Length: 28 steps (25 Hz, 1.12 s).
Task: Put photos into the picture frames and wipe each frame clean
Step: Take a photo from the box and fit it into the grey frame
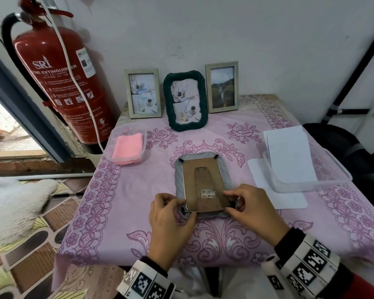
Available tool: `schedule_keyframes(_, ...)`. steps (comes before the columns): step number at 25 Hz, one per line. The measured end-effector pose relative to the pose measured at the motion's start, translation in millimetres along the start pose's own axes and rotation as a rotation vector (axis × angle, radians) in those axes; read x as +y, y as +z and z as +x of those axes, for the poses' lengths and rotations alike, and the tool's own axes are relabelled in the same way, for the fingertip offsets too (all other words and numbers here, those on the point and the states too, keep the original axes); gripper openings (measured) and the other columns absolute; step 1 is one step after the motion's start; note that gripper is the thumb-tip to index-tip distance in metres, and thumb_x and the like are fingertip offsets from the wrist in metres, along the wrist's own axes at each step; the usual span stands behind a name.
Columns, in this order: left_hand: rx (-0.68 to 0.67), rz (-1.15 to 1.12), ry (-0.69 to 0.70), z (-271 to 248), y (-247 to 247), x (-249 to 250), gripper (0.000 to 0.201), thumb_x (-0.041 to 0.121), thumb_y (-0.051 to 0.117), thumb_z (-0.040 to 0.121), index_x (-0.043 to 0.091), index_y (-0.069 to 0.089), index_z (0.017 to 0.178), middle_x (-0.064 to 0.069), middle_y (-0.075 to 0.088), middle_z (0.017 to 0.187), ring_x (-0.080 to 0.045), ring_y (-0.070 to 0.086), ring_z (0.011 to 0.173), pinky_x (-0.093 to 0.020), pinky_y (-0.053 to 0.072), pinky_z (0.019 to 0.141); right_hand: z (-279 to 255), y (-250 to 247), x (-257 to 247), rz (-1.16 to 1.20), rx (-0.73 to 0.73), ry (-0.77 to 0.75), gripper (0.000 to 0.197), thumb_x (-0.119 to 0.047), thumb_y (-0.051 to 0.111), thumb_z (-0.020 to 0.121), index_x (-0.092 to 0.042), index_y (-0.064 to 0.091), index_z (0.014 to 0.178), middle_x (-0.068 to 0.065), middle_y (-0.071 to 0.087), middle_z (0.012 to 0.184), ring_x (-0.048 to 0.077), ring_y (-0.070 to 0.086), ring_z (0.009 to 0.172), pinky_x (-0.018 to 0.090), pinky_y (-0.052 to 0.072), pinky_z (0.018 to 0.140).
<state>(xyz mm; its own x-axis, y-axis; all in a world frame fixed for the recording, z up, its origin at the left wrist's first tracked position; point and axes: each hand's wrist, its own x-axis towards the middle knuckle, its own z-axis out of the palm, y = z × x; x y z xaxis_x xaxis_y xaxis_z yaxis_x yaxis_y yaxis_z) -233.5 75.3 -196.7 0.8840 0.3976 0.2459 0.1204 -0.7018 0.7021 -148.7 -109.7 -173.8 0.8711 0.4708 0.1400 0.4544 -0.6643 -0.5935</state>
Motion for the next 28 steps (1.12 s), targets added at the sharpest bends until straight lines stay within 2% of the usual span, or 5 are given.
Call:
schedule_keyframes(4,-0.004,-0.028,-0.026,1.8,-2.1,-0.7,0.026,0.032,0.076,0.072,0.019,0.069,0.093,0.003,0.048,0.100,-0.015,0.051,0.101,-0.028,0.033,0.087,0.4,-0.5,0.6,0.004,-0.012,-0.002,0.034,-0.019,0.076,0.073,-0.016,0.071,0.107,-0.010,0.054,0.080,-0.004,0.048,0.060,0.004,0.035,0.062)
schedule_keyframes(7,0.009,0.006,-0.081,4.1,1.5,2.4,0.040,0.051,0.073,0.068,0.018,0.067,0.090,0.003,0.048,0.099,-0.013,0.050,0.096,-0.033,0.038,0.087,-2.1,1.5,1.4,0.042,0.014,0.013,0.032,-0.014,0.075,0.073,-0.014,0.071,0.105,-0.009,0.054,0.078,-0.004,0.049,0.060,0.006,0.038,0.063)
schedule_keyframes(13,0.075,0.070,-0.033,0.9,8.2,4.9,0.043,0.046,0.079,0.065,0.013,0.065,0.090,-0.003,0.050,0.099,-0.022,0.052,0.094,-0.035,0.042,0.081,-2.7,3.8,0.3,0.009,0.023,0.029,0.030,-0.019,0.073,0.076,-0.017,0.070,0.106,-0.004,0.050,0.085,0.003,0.048,0.067,0.013,0.040,0.068)
schedule_keyframes(19,0.205,0.278,-0.061,-7.5,10.7,11.6,0.053,0.055,0.078,0.059,0.011,0.064,0.086,-0.008,0.054,0.089,-0.029,0.053,0.084,-0.036,0.043,0.071,-7.7,6.2,-6.2,-0.080,0.031,0.087,0.029,-0.026,0.070,0.080,-0.024,0.068,0.109,-0.002,0.049,0.089,0.012,0.052,0.087,0.024,0.048,0.073)
schedule_keyframes(28,0.150,0.092,-0.112,-11.1,22.3,6.9,0.035,0.045,0.076,0.069,0.014,0.064,0.081,-0.001,0.053,0.087,-0.023,0.051,0.088,-0.032,0.038,0.077,-6.8,7.9,-1.9,0.111,0.119,0.132,0.032,-0.013,0.079,0.068,-0.022,0.069,0.097,-0.006,0.061,0.075,0.003,0.053,0.056,0.006,0.042,0.057)
